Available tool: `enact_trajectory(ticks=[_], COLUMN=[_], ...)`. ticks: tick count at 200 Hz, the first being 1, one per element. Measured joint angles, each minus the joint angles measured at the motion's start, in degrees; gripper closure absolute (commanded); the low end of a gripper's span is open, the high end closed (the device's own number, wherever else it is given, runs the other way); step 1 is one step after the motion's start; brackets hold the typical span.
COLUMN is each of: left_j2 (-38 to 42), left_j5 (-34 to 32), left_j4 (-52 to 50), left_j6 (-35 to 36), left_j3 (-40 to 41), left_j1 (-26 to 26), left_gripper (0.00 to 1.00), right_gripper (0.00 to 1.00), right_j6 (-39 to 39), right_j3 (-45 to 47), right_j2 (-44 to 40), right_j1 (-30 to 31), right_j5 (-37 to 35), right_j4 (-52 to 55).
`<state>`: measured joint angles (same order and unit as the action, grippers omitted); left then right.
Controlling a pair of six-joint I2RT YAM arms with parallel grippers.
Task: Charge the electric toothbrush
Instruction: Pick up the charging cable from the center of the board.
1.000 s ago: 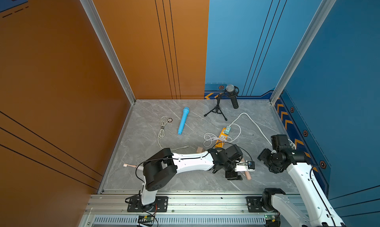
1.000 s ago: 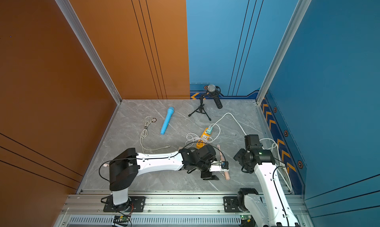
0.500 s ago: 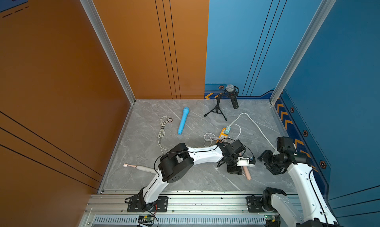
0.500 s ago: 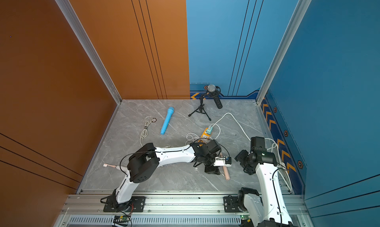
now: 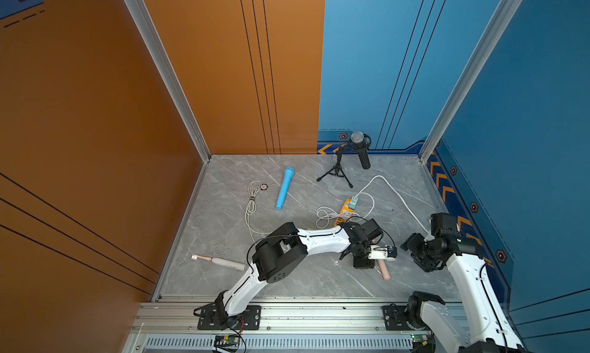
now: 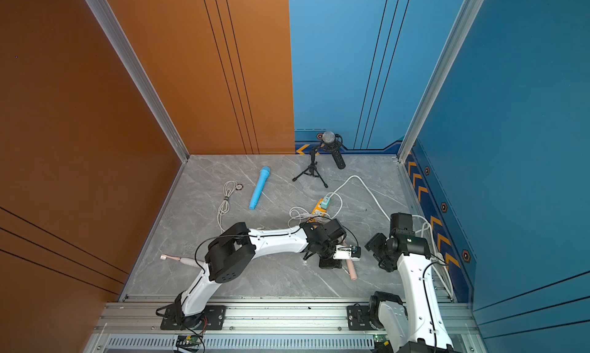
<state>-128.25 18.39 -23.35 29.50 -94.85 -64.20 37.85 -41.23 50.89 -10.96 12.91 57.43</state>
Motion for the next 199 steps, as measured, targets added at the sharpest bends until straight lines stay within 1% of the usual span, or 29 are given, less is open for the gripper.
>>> enact_trajectory(ticks=[38, 72, 94, 112, 138, 166, 175, 182, 199], left_j2=[0.4, 2.4, 5.0, 8.0, 12.6, 16.4, 17.4, 18.1, 19.5], left_j5=[-1.7, -2.0, -1.7, -1.3, -1.2, -1.0, -0.9, -0.5, 1.4], left_j4=[0.9, 0.2, -0.6, -0.7, -0.6, -0.7, -0.7, -0.7, -0.1], left_j6=[1.6, 1.0, -1.3, -4.2, -9.1, -15.8, -18.4, -20.7, -26.5], left_j3=[0.7, 2.9, 3.8, 4.3, 5.6, 6.8, 7.3, 7.5, 8.0], left_j1=[0.0, 0.0, 0.1, 0.2, 0.6, 1.7, 2.3, 2.9, 4.9], left_gripper=[1.00, 1.00, 1.00, 1.00, 1.00, 1.00, 1.00, 1.00, 1.00], right_gripper=[0.35, 0.34, 0.34, 0.34, 0.33, 0.33, 0.32, 0.28, 0.28], right_j6=[0.0, 0.0, -0.2, -0.5, -0.6, -0.8, -0.9, -1.0, -1.2], right_j3=[0.4, 0.8, 1.4, 2.3, 2.5, 2.5, 2.5, 2.5, 2.6], right_j2=[0.0, -0.8, -0.9, 0.8, 6.2, 11.3, 11.5, 11.1, 8.4], right_j1=[0.0, -0.1, -0.1, -0.1, 1.0, 3.9, 4.7, 5.1, 5.2], right_j5=[0.2, 0.7, 0.7, 1.9, 2.1, 2.4, 2.6, 2.9, 3.8], right_j4=[-0.3, -1.2, -3.1, -5.5, -10.0, -14.4, -15.1, -15.6, -16.7])
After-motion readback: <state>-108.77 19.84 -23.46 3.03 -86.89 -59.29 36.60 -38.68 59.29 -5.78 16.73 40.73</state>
